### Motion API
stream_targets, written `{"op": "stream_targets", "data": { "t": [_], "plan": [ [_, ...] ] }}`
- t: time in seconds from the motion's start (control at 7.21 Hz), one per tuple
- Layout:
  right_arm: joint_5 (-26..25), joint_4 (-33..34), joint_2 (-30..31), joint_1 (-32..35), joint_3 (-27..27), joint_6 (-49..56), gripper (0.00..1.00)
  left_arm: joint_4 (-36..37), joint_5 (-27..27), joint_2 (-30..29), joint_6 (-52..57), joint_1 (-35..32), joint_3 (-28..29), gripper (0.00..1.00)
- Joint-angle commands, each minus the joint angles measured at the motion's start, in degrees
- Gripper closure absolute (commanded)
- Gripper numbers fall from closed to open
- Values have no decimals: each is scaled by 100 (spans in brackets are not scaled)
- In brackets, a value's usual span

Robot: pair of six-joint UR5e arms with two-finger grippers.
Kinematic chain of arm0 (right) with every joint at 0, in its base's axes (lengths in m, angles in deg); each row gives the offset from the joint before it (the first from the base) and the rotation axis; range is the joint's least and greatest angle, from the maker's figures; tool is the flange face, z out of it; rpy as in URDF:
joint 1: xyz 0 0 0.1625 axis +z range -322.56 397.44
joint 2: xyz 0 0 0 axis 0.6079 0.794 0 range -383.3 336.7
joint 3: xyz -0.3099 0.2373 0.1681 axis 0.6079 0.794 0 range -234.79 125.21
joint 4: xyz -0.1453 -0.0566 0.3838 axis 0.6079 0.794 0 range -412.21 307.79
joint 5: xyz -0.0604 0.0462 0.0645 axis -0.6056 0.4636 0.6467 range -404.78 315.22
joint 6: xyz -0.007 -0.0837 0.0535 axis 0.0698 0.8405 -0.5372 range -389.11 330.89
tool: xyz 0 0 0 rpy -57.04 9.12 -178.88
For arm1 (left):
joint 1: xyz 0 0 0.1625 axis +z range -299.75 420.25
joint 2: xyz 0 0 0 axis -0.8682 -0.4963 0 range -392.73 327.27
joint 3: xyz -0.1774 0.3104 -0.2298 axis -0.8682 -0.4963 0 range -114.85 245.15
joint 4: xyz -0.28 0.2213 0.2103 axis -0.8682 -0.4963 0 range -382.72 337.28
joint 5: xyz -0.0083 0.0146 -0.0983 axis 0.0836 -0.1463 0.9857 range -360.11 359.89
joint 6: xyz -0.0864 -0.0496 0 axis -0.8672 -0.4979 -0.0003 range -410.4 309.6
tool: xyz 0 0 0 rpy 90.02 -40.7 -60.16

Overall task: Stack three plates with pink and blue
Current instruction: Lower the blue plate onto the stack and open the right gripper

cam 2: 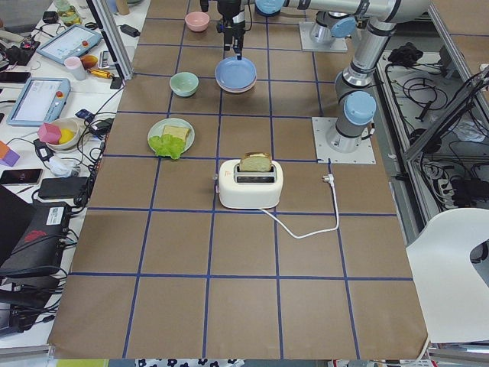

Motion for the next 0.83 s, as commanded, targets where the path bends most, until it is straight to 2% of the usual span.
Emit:
{"op": "stream_targets", "data": {
  "t": [0.0,0.14,0.28,0.55,0.69],
  "plan": [
    [-24,67,-5,-9,-1,73,55,-4,0,2,-3,0,-1,0],
    [-6,67,-5,-18,-27,56,29,-4,0,2,6,0,-1,0],
    [20,67,30,-44,-10,73,20,-4,0,2,6,0,-1,0],
    [-23,59,144,-97,173,99,13,-4,0,2,-3,0,7,0],
    [-58,-37,171,-176,470,308,13,-4,0,2,6,0,-1,0]
  ]
}}
